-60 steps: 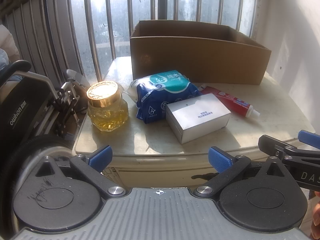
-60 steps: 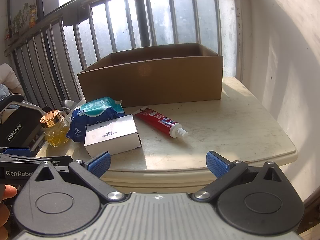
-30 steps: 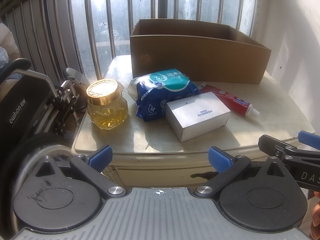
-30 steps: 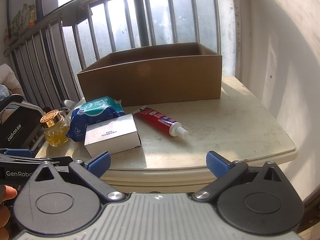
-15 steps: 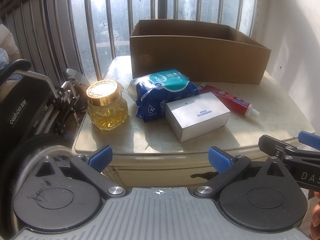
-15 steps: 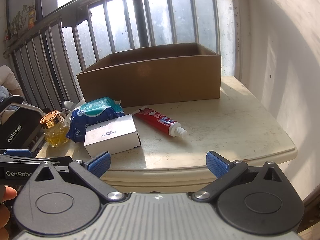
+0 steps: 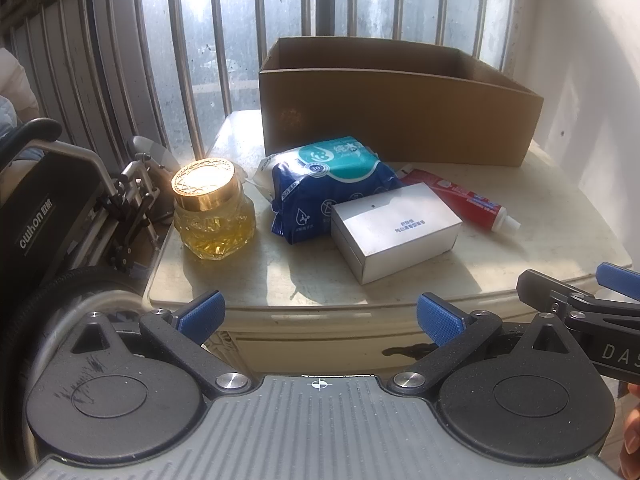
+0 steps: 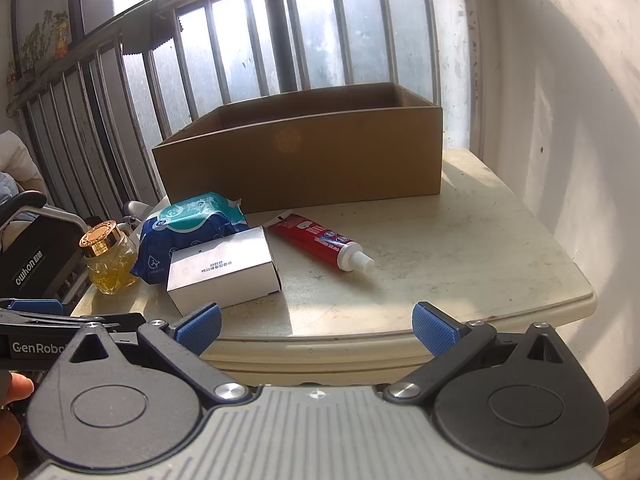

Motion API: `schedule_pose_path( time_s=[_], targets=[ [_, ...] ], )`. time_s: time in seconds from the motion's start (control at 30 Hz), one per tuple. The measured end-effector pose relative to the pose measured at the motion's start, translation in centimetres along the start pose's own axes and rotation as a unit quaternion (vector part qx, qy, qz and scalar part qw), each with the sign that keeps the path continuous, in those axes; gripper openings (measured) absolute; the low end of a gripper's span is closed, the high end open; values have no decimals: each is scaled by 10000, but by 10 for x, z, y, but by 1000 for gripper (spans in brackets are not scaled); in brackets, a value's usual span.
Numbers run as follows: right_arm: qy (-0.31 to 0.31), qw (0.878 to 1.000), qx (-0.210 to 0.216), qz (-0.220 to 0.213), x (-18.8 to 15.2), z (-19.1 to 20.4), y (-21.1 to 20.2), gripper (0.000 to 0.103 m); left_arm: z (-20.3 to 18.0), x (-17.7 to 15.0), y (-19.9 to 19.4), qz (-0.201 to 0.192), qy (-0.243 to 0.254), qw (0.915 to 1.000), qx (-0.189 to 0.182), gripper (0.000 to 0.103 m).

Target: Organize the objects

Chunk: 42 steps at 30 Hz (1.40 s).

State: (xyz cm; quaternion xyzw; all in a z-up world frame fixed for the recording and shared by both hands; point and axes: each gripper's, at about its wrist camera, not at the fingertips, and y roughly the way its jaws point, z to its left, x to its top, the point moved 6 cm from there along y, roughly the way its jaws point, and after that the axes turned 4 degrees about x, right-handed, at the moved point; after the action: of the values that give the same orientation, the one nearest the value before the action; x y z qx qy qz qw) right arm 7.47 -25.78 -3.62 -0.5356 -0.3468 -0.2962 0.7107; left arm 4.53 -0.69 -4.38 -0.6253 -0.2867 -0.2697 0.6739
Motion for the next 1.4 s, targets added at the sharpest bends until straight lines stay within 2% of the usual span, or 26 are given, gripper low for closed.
schedule_pose_path(
  time_s=[0.37, 0.5, 0.6, 0.67, 0.77, 0.87, 1.03, 1.07, 1.17, 1.3, 1.4],
  targets=[
    [76, 9999, 7, 72, -1, -5, 10, 103, -3, 1, 10, 55, 48, 10000, -40, 103],
    [39, 9999, -73, 116, 1, -10, 18, 103, -2, 2, 19, 41, 107, 9999, 58, 103],
    [-90, 9997, -153, 176, 3, -13, 24, 103, 0, 2, 28, 64, 106, 9999, 27, 103],
    [-445, 9984, -280, 190, 8, -11, 30, 103, 2, 2, 33, 70, 89, 9999, 7, 103],
    [-676, 9975, -219, 45, 19, -6, 31, 103, 6, 2, 41, 118, 70, 9999, -36, 103],
    [-945, 9953, 159, -114, 30, 0, 31, 103, 14, 4, 48, 112, -98, 9999, -4, 103],
    [-1125, 9901, 843, -45, 42, 7, 35, 103, 20, 7, 55, -58, -195, 9993, -300, 103],
    [-1100, 9879, 1092, -31, 44, 8, 37, 103, 20, 7, 57, -75, -163, 9992, -367, 103],
    [-789, 9840, 1592, 128, 47, 10, 52, 103, 17, 4, 59, -200, -64, 9978, -622, 103],
    [-256, 9743, 2216, 298, 51, 11, 76, 103, 16, 5, 58, -462, -267, 9924, -1112, 103],
    [123, 9650, 2578, 465, 51, 11, 92, 103, 9, 9, 63, -420, -155, 9925, -1135, 103]
  ],
)
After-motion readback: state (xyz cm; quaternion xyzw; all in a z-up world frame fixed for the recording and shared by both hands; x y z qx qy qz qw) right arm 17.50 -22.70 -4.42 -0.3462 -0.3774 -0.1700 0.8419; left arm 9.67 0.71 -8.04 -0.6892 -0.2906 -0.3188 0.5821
